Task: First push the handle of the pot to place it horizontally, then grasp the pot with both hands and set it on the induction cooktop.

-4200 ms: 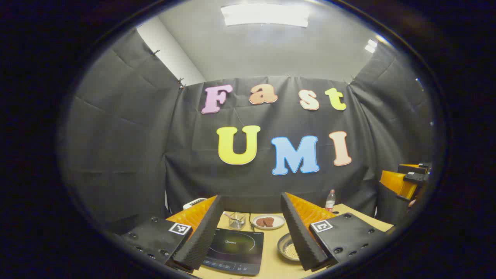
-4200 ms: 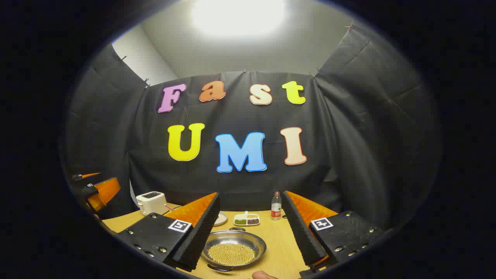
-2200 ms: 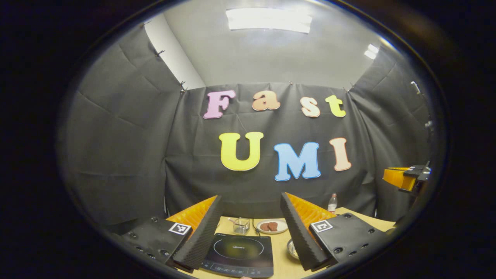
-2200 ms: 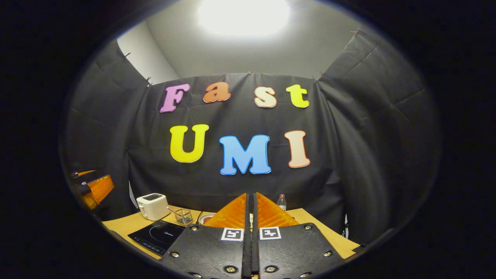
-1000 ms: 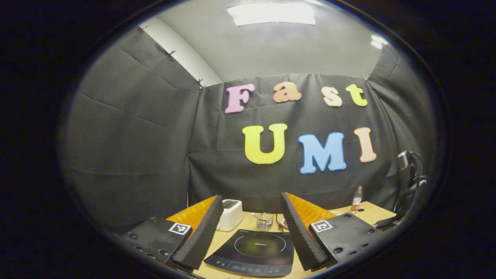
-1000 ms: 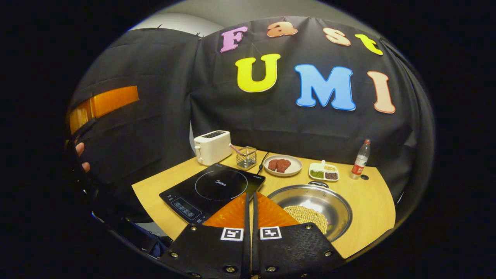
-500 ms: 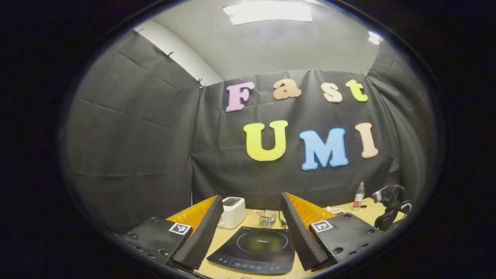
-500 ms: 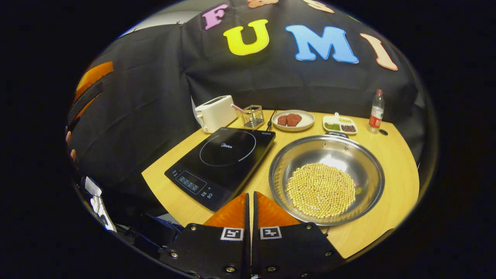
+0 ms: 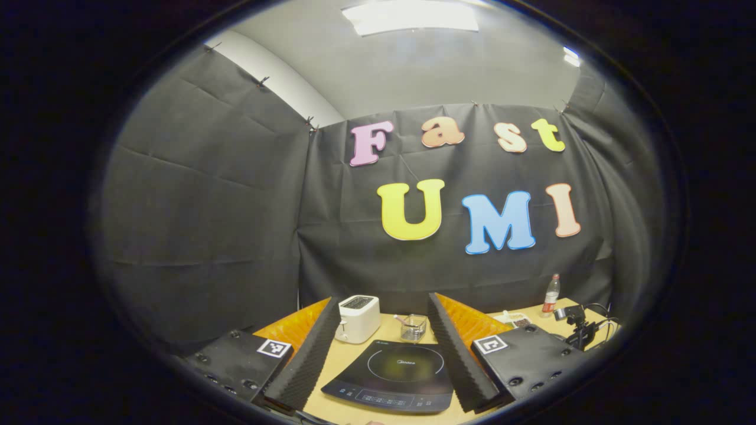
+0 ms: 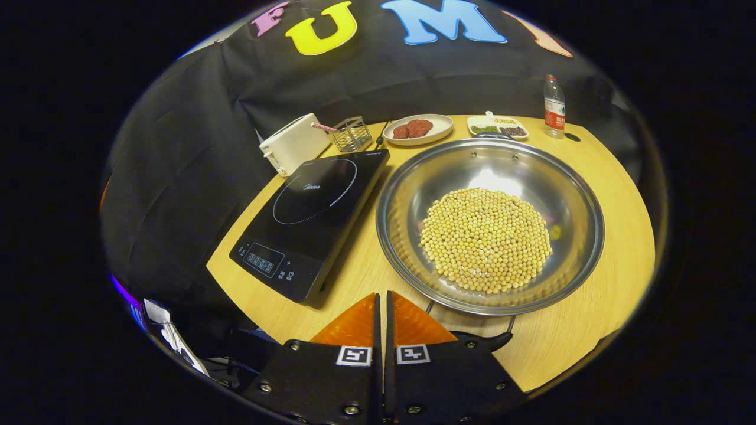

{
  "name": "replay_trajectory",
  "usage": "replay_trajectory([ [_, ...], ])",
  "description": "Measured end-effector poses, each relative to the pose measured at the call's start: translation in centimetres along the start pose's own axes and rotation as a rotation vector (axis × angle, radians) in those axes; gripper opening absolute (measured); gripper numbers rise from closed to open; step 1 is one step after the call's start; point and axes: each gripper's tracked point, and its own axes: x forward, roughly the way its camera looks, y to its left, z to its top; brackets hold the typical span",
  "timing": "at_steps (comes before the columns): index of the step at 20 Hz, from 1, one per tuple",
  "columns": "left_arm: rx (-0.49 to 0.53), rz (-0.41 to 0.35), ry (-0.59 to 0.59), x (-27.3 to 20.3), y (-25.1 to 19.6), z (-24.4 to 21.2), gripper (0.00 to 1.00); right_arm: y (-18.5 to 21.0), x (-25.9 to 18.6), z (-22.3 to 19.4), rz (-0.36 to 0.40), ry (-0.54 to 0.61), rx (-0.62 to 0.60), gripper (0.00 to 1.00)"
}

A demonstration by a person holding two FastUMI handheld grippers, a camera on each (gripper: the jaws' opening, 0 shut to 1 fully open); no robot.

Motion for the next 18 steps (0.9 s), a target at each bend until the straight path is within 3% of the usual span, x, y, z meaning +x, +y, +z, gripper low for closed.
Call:
replay_trajectory([
  [2,0.002,-0.001,-0.003,0.1,0.0,0.0,1.00,0.1,0.1,0.1,0.009,0.002,0.037,0.01],
  [4,0.002,-0.004,-0.004,0.1,-0.1,0.0,0.92,0.0,0.0,0.1,0.012,0.005,0.053,0.01],
  [8,-0.005,-0.010,-0.003,0.4,-0.4,-0.2,0.92,-0.5,0.0,-0.1,-0.006,0.010,0.047,0.01],
  [9,-0.007,-0.011,-0.004,0.5,-0.5,-0.3,0.96,-0.7,0.0,-0.1,-0.012,0.013,0.043,0.01],
  [11,-0.011,-0.014,-0.005,0.8,-0.6,-0.3,0.92,-1.3,-0.3,-0.5,-0.028,0.024,0.038,0.01],
  [12,-0.013,-0.017,-0.004,0.9,-0.7,-0.2,1.00,-1.6,-0.4,-0.7,-0.038,0.028,0.036,0.01],
  [18,-0.021,-0.037,0.001,1.4,-1.5,-0.8,1.00,-3.6,-0.6,-0.9,-0.091,0.033,0.043,0.01],
])
